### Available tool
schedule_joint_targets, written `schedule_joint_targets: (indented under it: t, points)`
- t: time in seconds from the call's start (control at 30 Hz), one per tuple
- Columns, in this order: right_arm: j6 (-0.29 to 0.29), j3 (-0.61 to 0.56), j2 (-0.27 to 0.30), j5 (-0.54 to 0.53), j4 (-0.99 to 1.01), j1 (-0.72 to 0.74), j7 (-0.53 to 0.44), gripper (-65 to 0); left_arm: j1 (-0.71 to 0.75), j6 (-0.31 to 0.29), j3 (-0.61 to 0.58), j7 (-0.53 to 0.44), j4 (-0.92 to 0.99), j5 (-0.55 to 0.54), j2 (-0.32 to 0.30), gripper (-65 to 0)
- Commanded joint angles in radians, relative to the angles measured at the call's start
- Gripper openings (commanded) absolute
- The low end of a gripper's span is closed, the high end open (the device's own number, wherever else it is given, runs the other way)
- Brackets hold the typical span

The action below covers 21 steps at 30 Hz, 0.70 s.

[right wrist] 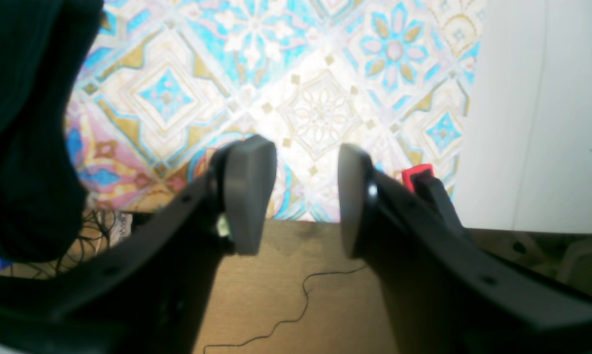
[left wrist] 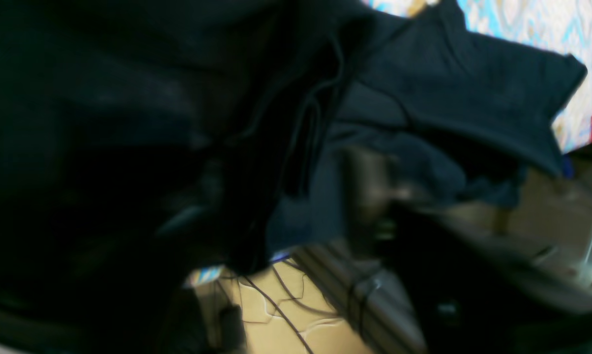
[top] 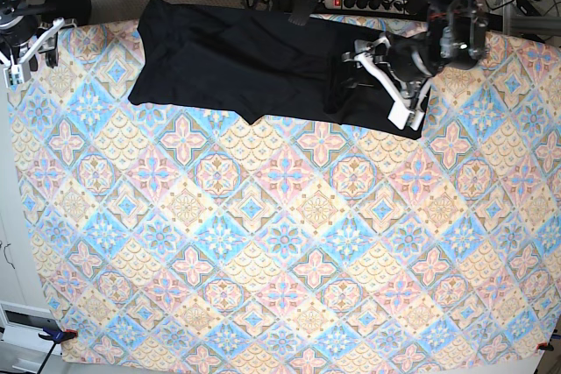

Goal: Fold the T-shirt properly
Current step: 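Pull the folded strip's end with the left gripper away from the right gripper, then grasp both ends of the black strip with both grippers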

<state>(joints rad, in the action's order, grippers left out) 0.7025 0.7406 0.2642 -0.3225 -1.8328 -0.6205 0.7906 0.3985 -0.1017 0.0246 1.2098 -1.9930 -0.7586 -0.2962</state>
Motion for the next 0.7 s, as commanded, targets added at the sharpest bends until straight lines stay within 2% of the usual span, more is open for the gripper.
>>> schedule_joint_targets:
  t: [0.0, 0.03, 0.13, 0.23, 0.37, 0.43, 0.57, 0.67]
  points:
    - [-0.004, 0.014, 0.016, -0.010, -0.017, -0.008, -0.015, -41.1, -0.006, -0.017, 0.007, -0.014, -0.036, -0.081, -0.027, -22.9]
    - [-0.004, 0.014, 0.016, -0.010, -0.017, -0.008, -0.015, -41.1, -0.006, -0.023, 0.021, -0.014, -0.042, -0.152, -0.051, -21.6]
    - [-0.004, 0.014, 0.017, -0.010, -0.017, -0.008, -0.015, -41.1, -0.006, -0.023, 0.169, -0.014, -0.041, -0.338, -0.100, -21.2]
    - [-0.004, 0.012, 0.019, -0.010, -0.008, -0.008, -0.015, -40.9, -0.005, -0.023, 0.315, -0.014, -0.036, -0.399, -0.134, -21.2]
    - [-0.004, 0.009, 0.019, -0.008, -0.003, 0.015, -0.006, -40.6, -0.005, -0.023, 0.347, -0.012, 0.036, -0.399, -0.205, -21.2]
    - [-0.004, -0.003, 0.020, -0.008, 0.023, 0.031, 0.039, -40.5, -0.006, -0.023, 0.341, -0.012, 0.090, -0.390, -0.226, -21.2]
    - [-0.004, -0.117, 0.080, -0.011, 0.094, 0.110, 0.108, -40.5, -0.008, -0.023, 0.280, -0.014, 0.120, -0.284, -0.228, -21.2]
    - [-0.004, -0.189, 0.093, -0.025, 0.137, 0.132, 0.112, -38.1, -0.008, -0.023, 0.223, -0.021, 0.120, -0.192, -0.228, -21.2]
